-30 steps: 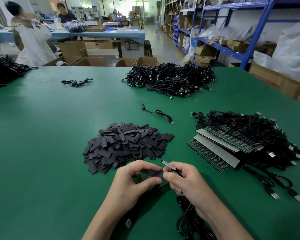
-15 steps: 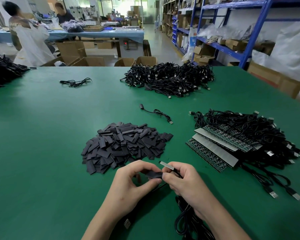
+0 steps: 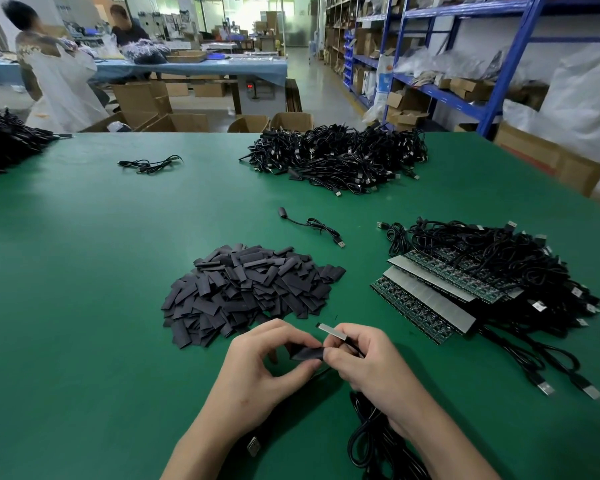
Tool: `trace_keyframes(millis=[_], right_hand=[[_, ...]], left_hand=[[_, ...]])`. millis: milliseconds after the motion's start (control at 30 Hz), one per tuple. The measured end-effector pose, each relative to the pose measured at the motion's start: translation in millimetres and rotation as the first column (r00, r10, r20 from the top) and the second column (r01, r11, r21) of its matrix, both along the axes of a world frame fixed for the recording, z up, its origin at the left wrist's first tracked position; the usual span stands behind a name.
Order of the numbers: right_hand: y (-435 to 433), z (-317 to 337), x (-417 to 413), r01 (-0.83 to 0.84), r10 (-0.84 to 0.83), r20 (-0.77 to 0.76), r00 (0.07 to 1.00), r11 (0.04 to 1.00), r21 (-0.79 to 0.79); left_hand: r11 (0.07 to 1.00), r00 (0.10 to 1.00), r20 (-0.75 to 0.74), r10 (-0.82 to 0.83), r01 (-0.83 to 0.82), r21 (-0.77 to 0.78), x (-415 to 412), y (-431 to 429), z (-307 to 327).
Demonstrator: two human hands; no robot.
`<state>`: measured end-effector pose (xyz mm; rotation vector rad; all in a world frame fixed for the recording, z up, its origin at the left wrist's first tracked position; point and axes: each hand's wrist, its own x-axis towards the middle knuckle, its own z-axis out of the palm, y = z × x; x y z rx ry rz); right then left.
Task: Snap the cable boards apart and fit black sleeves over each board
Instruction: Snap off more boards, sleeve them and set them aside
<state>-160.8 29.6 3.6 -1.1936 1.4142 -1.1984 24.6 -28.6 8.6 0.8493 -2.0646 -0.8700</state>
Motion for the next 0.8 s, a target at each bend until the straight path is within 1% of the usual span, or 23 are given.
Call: trace_keyframes(millis=[300, 533, 667, 800], right_hand=[[2.2, 3.1, -0.9, -0.041, 0.041, 0.026, 0.999, 0.999, 0.001], [1.3, 5.8, -3.2, -0.054, 0.049, 0.179, 0.983, 0.998, 0.023], [1.8, 5.5, -1.8, -0.085, 0.086, 0.079, 0.993, 0.996, -0.017], [2.9, 6.5, 0.0, -0.098, 0.099, 0.031, 0.995, 0.994, -0.041]], left_hand=[[1.0, 1.0, -0.023, 0.01, -0.01, 0.01, -0.3, -1.1, -1.2], [0.991, 0.983, -0.163, 0.085, -0.066, 0.119, 2.3, -5.5, -2.5], [0.985, 0.974, -0.198, 0.109, -0.079, 0.156, 1.8, -6.3, -2.6], [0.983, 0.974, -0.199, 0.105, -0.071, 0.171, 0.9, -6.8, -4.2]])
